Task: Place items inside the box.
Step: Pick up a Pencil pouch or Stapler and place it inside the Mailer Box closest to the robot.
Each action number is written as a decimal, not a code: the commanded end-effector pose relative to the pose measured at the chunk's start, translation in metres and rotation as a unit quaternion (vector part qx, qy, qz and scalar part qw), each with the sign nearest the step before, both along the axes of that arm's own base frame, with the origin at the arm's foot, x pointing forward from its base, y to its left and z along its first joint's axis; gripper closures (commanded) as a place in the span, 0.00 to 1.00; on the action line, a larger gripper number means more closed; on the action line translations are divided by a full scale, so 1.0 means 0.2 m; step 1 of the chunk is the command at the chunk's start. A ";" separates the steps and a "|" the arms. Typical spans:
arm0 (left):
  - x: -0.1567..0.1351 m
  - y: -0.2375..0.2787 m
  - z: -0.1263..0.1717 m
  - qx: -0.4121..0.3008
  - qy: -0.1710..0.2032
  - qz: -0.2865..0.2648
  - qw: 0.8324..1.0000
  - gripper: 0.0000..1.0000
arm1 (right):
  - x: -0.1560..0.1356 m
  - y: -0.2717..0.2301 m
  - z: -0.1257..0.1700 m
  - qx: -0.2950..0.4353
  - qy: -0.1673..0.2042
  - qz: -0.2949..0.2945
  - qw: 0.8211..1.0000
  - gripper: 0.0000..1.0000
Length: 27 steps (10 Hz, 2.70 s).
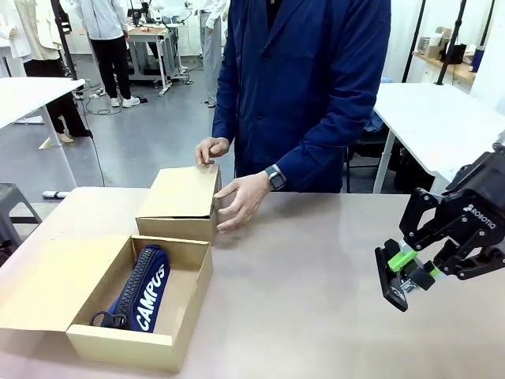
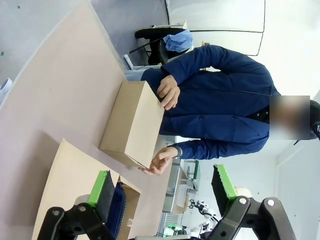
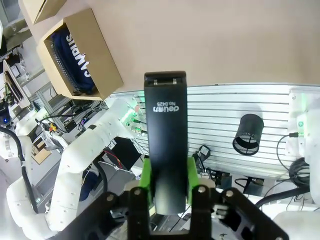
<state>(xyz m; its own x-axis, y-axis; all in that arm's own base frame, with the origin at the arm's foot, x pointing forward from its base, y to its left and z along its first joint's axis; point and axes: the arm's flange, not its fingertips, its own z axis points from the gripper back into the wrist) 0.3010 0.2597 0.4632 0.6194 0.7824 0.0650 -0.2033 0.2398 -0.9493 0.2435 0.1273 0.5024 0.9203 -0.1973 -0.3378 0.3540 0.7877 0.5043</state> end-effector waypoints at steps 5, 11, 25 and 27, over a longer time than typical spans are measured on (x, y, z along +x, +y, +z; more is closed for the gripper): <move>-0.01 0.00 0.00 -0.004 -0.006 -0.001 1.000 0.00 | 0.00 0.00 0.00 0.000 0.000 0.000 1.000 0.68; -0.01 0.00 0.00 -0.004 -0.006 -0.001 1.000 0.00 | 0.44 1.16 -0.02 -0.022 -0.091 0.110 0.990 0.68; -0.01 0.00 0.00 -0.004 -0.006 -0.001 1.000 0.00 | 0.43 1.86 -0.47 -0.037 -0.070 0.133 0.988 0.00; -0.01 0.00 0.00 -0.004 -0.006 -0.001 1.000 0.00 | 0.43 1.84 -0.48 -0.030 -0.071 0.134 0.988 0.00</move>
<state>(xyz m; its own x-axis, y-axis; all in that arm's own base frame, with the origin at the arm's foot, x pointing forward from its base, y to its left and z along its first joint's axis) 0.3010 0.2596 0.4635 0.6195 0.7823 0.0656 -0.2029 0.2403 -0.9493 0.3336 0.4985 0.4057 0.9766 0.0713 -0.2028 0.0330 0.8824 0.4693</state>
